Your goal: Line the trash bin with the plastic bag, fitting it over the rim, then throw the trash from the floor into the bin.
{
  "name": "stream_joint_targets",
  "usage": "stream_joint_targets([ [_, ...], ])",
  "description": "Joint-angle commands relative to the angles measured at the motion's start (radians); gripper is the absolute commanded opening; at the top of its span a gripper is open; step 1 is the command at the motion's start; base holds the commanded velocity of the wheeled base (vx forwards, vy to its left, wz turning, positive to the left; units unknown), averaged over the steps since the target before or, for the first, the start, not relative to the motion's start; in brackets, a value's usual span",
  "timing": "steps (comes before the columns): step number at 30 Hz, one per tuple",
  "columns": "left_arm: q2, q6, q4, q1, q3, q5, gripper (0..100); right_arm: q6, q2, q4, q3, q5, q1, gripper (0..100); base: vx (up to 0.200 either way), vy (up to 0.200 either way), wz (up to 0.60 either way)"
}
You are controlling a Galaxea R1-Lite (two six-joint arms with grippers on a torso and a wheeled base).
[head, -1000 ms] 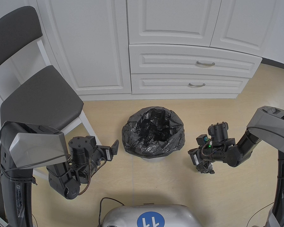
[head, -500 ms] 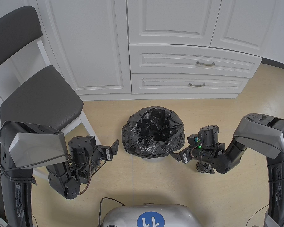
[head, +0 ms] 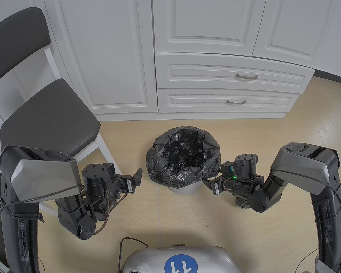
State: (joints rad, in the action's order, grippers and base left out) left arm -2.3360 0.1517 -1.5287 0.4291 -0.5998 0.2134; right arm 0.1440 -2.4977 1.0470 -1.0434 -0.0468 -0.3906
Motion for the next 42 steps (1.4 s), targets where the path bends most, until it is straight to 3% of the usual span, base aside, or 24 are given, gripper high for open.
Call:
stream_joint_targets([
  [1, 0.000, 0.000, -0.001, 0.000, 0.000, 0.001, 100, 0.000, -0.006, 0.001, 0.006, -0.002, 0.001, 0, 0.000, 0.000, 0.00],
  [10, 0.000, 0.000, -0.001, 0.000, 0.000, 0.001, 100, 0.011, 0.008, -0.019, 0.043, -0.008, 0.022, 0, 0.000, 0.000, 0.00],
  [17, 0.000, 0.000, -0.001, 0.000, 0.000, 0.001, 100, 0.098, 0.112, -0.163, 0.103, -0.022, 0.087, 0, 0.000, 0.000, 0.00],
  [25, 0.000, 0.000, -0.001, 0.000, 0.002, 0.001, 100, 0.098, 0.117, -0.093, 0.103, -0.048, 0.075, 0, 0.000, 0.000, 0.00],
  [26, 0.000, 0.000, -0.001, 0.000, 0.002, 0.001, 100, 0.098, 0.112, -0.074, 0.103, -0.051, 0.072, 100, 0.000, 0.000, 0.00],
  [37, -0.002, 0.006, -0.001, -0.001, 0.003, 0.001, 100, 0.063, 0.003, 0.053, 0.034, -0.039, 0.026, 100, 0.000, 0.000, 0.00],
  [42, -0.002, 0.006, 0.001, -0.001, 0.005, 0.001, 100, -0.107, 0.154, -0.048, 0.043, -0.030, -0.007, 100, 0.000, 0.000, 0.00],
])
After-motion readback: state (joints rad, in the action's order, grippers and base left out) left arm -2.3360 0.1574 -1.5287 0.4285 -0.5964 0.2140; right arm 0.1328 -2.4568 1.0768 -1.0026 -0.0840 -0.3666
